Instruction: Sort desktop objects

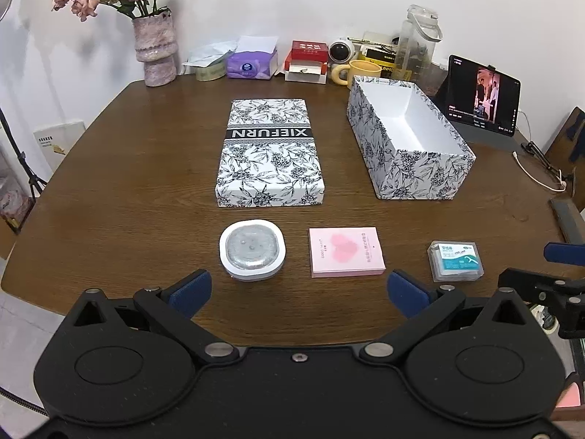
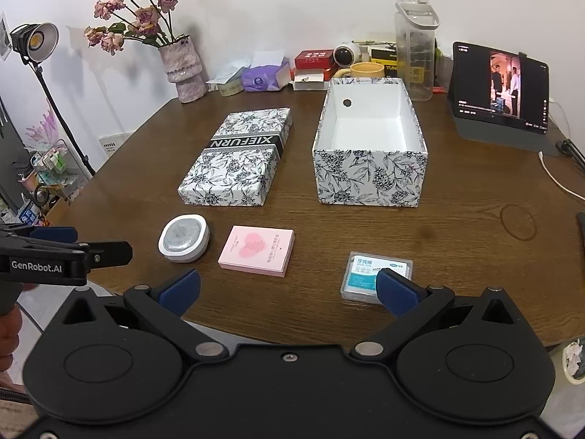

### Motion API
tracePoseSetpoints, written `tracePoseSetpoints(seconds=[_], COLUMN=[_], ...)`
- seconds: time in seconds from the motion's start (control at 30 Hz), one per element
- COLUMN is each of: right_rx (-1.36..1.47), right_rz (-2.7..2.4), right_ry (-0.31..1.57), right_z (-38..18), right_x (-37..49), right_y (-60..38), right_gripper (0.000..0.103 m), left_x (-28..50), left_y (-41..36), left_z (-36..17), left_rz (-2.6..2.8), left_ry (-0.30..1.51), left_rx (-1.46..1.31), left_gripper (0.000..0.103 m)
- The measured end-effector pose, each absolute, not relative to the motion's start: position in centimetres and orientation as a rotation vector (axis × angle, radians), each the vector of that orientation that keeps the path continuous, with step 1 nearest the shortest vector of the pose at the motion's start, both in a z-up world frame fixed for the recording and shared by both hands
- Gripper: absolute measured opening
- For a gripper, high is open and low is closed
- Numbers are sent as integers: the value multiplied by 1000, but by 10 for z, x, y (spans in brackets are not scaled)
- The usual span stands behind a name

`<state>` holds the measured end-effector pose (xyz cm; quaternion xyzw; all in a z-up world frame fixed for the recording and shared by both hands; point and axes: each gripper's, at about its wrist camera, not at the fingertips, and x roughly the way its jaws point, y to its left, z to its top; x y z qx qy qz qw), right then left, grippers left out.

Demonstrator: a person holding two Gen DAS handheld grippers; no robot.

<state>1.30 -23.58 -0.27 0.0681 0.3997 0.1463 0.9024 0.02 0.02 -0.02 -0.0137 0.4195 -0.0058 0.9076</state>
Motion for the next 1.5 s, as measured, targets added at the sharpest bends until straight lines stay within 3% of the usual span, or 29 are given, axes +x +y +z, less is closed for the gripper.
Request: tracePoseSetpoints(seconds=[1.5], right_rx=[130], right_rz=[303], right_ry=[843], right_z=[-7], right_x=[20], right_y=[-231], right_gripper=[103], left_x=[14], left_y=[-6], left_z=[-13], left_rz=[-40], left_ry=[892], left_rx=[-8], left_gripper=[103])
